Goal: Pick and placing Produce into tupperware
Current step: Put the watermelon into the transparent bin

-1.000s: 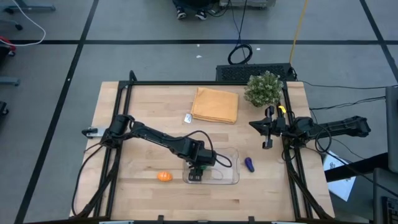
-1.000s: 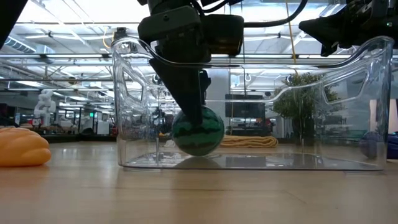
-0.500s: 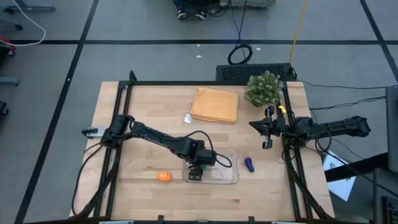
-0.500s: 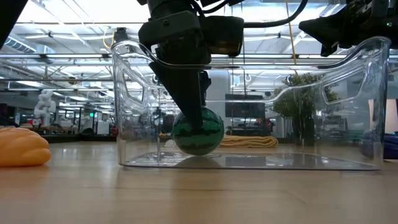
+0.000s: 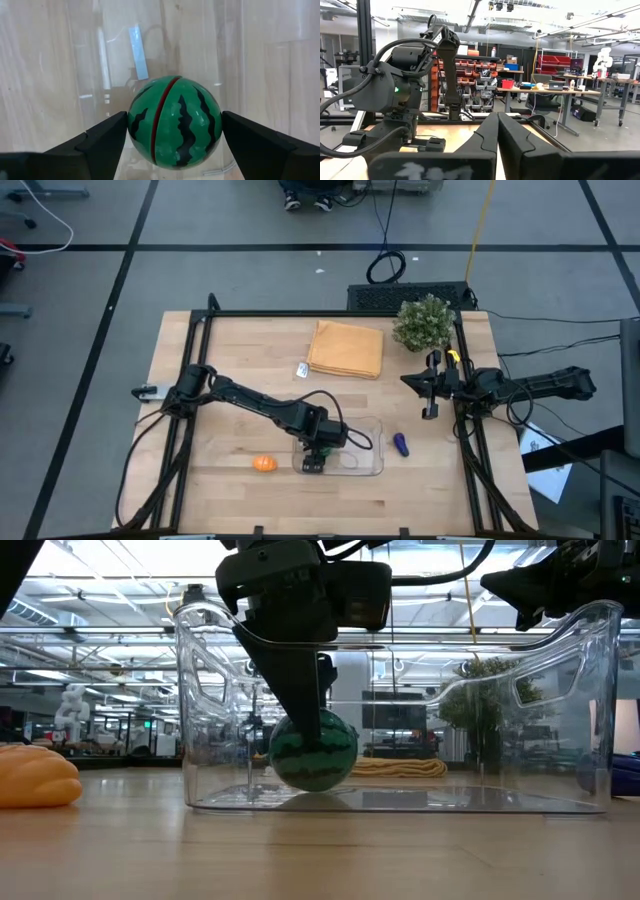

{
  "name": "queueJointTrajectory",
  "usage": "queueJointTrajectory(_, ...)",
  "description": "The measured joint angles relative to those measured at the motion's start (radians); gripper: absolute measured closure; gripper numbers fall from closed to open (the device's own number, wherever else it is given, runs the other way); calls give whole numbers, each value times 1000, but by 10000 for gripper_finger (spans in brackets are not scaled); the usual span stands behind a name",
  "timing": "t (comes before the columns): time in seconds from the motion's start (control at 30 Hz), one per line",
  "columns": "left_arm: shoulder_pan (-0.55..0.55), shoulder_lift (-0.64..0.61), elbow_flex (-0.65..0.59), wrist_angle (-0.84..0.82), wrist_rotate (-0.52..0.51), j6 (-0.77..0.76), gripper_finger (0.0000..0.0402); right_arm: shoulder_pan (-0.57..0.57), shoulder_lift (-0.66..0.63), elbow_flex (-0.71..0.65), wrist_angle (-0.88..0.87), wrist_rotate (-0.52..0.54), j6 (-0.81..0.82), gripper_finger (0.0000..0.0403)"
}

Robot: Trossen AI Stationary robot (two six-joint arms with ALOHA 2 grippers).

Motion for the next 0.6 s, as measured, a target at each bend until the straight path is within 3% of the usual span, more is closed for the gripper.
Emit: queueJointTrajectory(0.6,0,0,0,0,-9,9,34,0,0,0,0,0,0,403)
